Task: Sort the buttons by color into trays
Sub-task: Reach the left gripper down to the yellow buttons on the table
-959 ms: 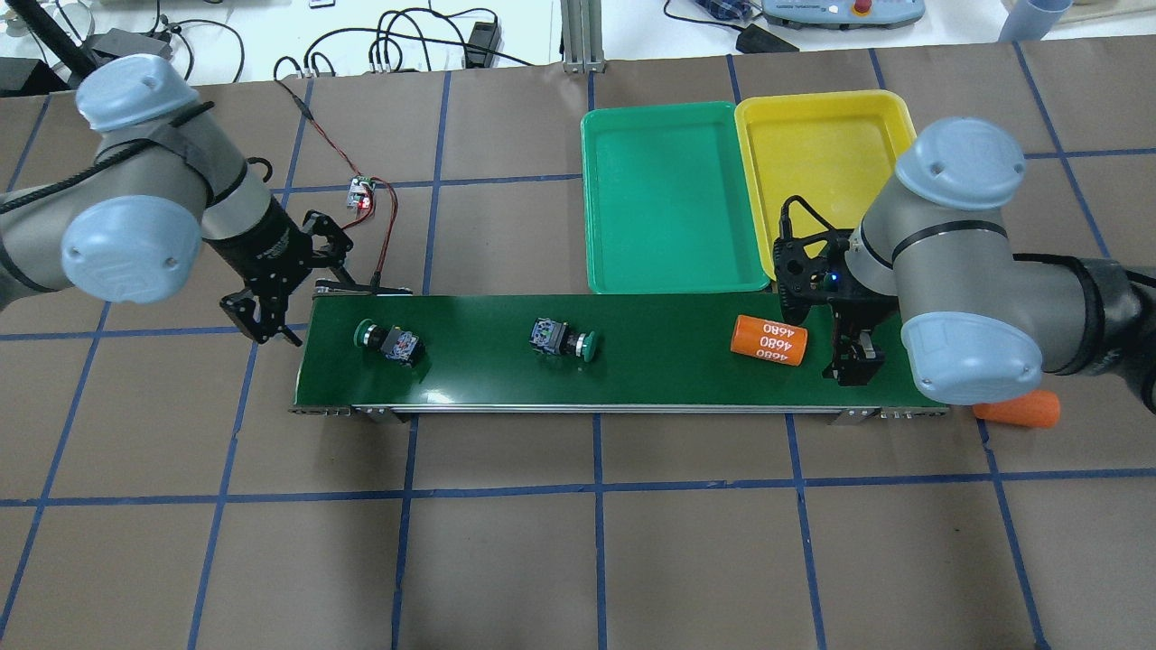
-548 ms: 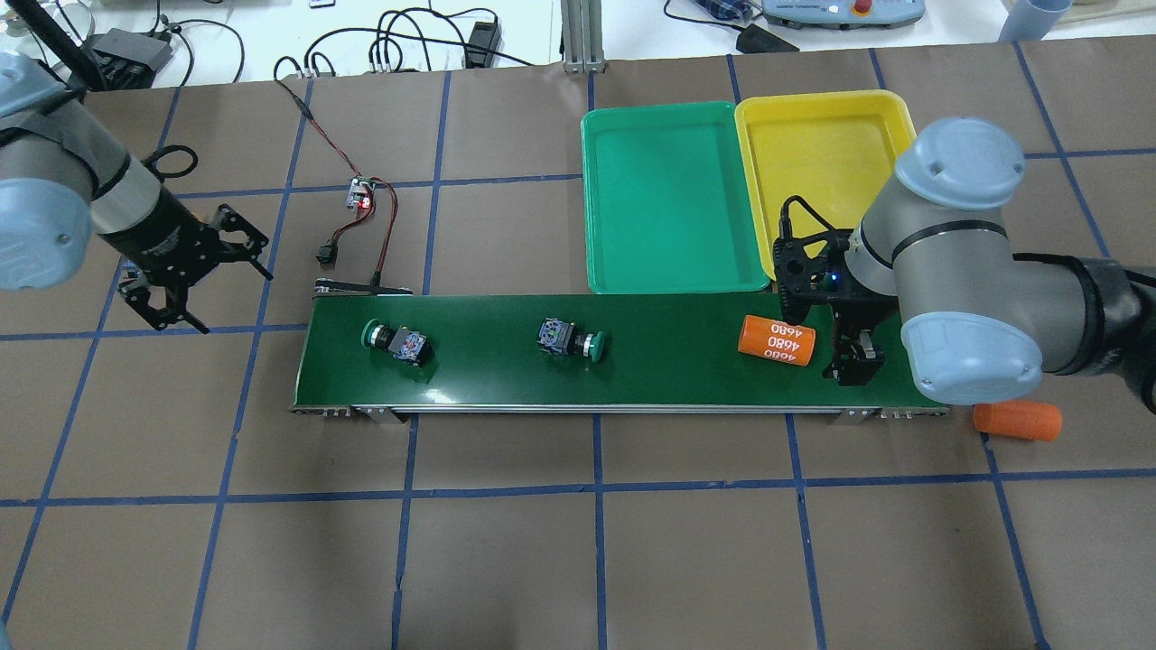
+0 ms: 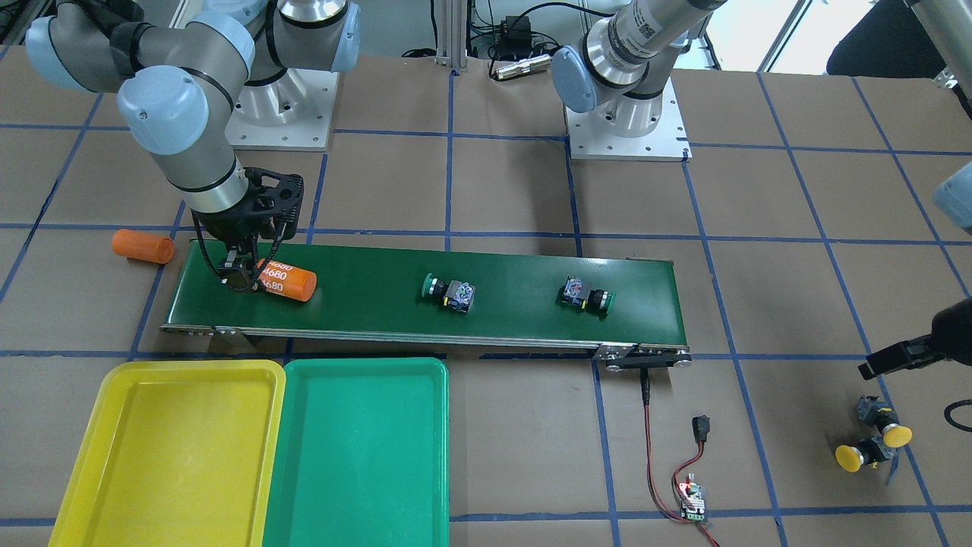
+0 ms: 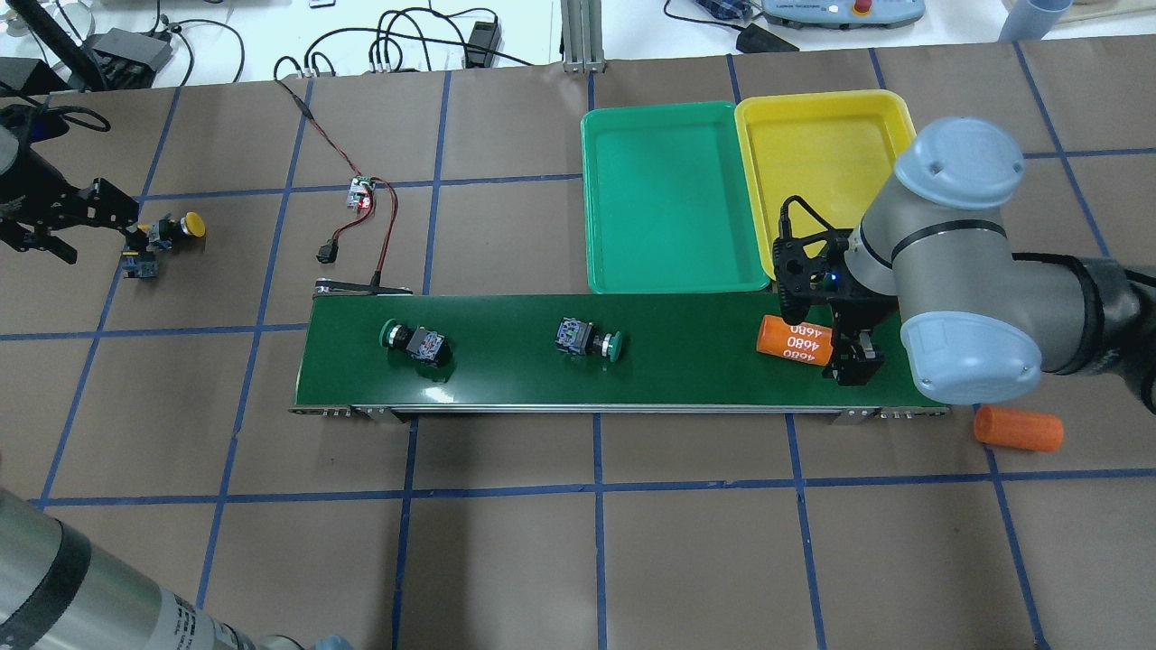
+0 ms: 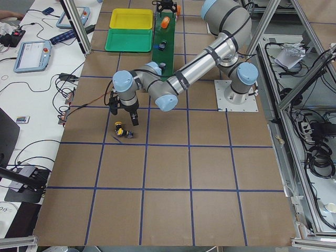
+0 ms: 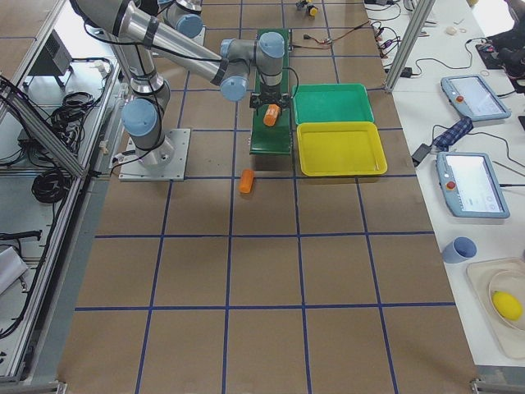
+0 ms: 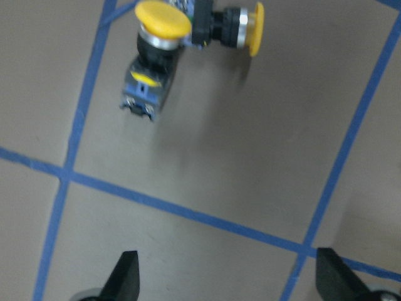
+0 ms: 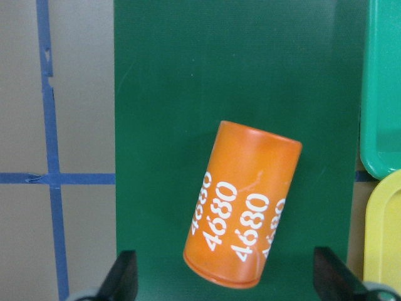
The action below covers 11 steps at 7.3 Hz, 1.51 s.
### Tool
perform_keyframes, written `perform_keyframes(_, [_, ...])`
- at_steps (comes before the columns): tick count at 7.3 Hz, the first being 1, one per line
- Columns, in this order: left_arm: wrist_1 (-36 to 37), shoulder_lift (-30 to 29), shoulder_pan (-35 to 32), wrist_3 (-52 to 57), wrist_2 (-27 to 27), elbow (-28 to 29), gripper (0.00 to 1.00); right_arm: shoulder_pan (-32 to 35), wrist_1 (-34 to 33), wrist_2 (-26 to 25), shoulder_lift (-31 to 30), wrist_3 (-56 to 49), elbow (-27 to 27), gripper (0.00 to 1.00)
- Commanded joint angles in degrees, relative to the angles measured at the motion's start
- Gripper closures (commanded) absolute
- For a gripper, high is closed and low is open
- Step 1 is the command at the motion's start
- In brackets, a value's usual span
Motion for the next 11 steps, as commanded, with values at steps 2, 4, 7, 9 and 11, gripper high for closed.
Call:
perform_keyframes(2, [1.9,-7.07,1.62,14.38,1.23,4.02,0.0,0.0,0.07,-0.09,0.0,0.0,0.0,0.0])
perform_keyframes(4, [8.38,-9.44,1.62,22.37,0.88,3.93,0.0,0.0,0.07,-0.09,0.0,0.0,0.0,0.0])
perform_keyframes(7, [8.77,-11.38,1.09,22.75,-2.17,3.93,0.0,0.0,-0.02,0.0,0.09,0.0,0.0,0.0])
perform_keyframes(9, [8.68,-11.56,1.18,22.49,-3.87,3.67,0.23,0.0,-0.02,0.0,0.09,0.0,0.0,0.0])
perform_keyframes(11, [8.42,-11.3,1.27,22.4,-3.69,3.49,0.63,0.0,-0.11,0.0,0.09,0.0,0.0,0.0])
